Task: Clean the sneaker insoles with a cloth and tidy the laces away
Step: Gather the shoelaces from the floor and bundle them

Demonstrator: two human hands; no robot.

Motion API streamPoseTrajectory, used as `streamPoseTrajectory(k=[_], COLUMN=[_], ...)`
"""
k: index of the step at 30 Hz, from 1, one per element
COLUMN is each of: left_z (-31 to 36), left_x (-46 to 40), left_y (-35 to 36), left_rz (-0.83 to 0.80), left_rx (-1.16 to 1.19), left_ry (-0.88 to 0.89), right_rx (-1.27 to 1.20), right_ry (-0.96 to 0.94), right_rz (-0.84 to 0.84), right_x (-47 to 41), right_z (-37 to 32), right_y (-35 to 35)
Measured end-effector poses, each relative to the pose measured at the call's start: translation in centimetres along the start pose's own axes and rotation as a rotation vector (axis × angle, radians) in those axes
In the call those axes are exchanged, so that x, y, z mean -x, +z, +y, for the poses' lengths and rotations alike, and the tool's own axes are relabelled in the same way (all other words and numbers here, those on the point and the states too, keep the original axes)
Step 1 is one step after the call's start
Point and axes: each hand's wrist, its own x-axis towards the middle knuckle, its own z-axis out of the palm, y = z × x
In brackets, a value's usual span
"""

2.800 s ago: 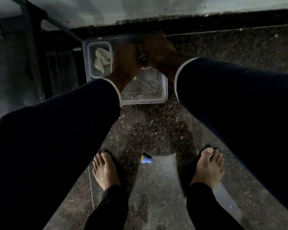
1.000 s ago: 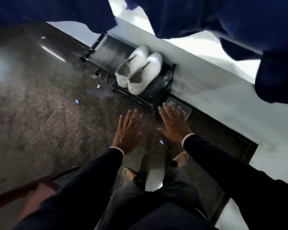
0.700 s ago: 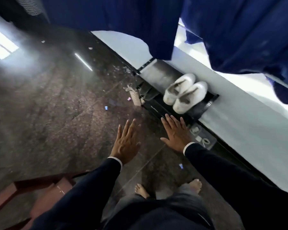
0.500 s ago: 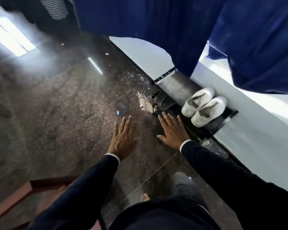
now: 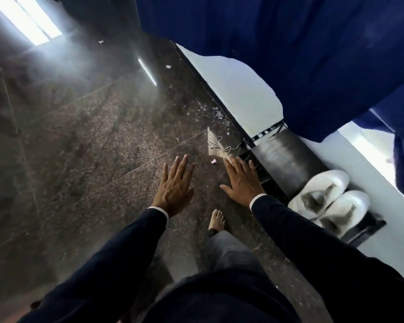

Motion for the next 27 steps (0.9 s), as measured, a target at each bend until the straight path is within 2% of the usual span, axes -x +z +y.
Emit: streamPoseTrajectory(k=[6,12,16,20,23,27], left_z=[-3.3,-7.0,-9.8,-13.3,-15.0,-16.5], left_x=[-10.3,-20.1,-25.8,-32.5,-36.8,-42.2], left_y=[-2.1,-0.9,1.7,6.8,12.1,21.3], left_rz=[-0.013,-0.12,-0.171,-0.2,-0.251,-0.268], left_rx=[0.051,0.078,0.13,0.17,0.15,0.104], left_ry=[-0.035,-0.016,0.033,0.049,0.027,0.039], right_rx=[-0.033,-0.105,-0.196,-0.335,-0.437,-0.476], right_ry=[-0.019,0.021,0.155,0.335,0.466,0.509], right_rz=[-0.045,-0.142,-0.16,-0.154,-0.222,-0.315], right_x=[-10.3,-19.9,-26.0,-33.2,-38.2,-44.7], right_z=[2.4,3.2,3.7,5.3,7.2,11.2], right_y=[-1.2,0.4,2.4,6.9,11.6,20.1])
